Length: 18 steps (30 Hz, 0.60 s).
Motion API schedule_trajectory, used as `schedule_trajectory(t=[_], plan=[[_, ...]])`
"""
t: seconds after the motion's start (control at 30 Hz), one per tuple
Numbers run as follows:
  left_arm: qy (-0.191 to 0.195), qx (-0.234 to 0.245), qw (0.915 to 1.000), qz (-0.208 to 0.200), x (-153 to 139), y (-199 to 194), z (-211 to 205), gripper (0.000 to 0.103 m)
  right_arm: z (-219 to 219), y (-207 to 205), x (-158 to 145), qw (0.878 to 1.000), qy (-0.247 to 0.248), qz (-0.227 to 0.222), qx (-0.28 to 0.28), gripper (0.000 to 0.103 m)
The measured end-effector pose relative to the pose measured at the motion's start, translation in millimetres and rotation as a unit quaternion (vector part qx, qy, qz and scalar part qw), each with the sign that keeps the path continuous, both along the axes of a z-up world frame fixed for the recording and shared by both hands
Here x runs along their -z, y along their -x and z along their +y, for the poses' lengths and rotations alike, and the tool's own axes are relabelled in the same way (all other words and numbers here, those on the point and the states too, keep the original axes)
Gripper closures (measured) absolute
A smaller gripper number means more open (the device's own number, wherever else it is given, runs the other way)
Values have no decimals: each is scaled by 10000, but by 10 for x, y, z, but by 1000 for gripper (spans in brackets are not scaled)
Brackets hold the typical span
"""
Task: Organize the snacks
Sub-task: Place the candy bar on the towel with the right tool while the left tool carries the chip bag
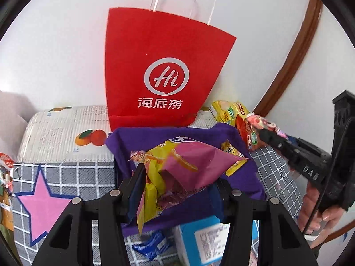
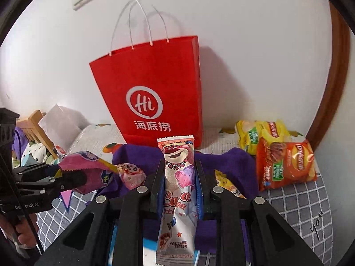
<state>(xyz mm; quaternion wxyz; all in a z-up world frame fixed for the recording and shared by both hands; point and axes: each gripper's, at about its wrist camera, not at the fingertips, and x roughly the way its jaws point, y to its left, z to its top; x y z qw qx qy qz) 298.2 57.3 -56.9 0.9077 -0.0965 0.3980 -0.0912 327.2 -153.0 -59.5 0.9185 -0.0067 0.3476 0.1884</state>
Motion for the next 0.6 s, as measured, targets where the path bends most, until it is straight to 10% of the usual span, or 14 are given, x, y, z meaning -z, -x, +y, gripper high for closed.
schedule_trajectory(t=[0.6], plan=[[27,188,9975,686,475,-375,-78,53,-156,-521,677,9920,267,1226,-165,80]])
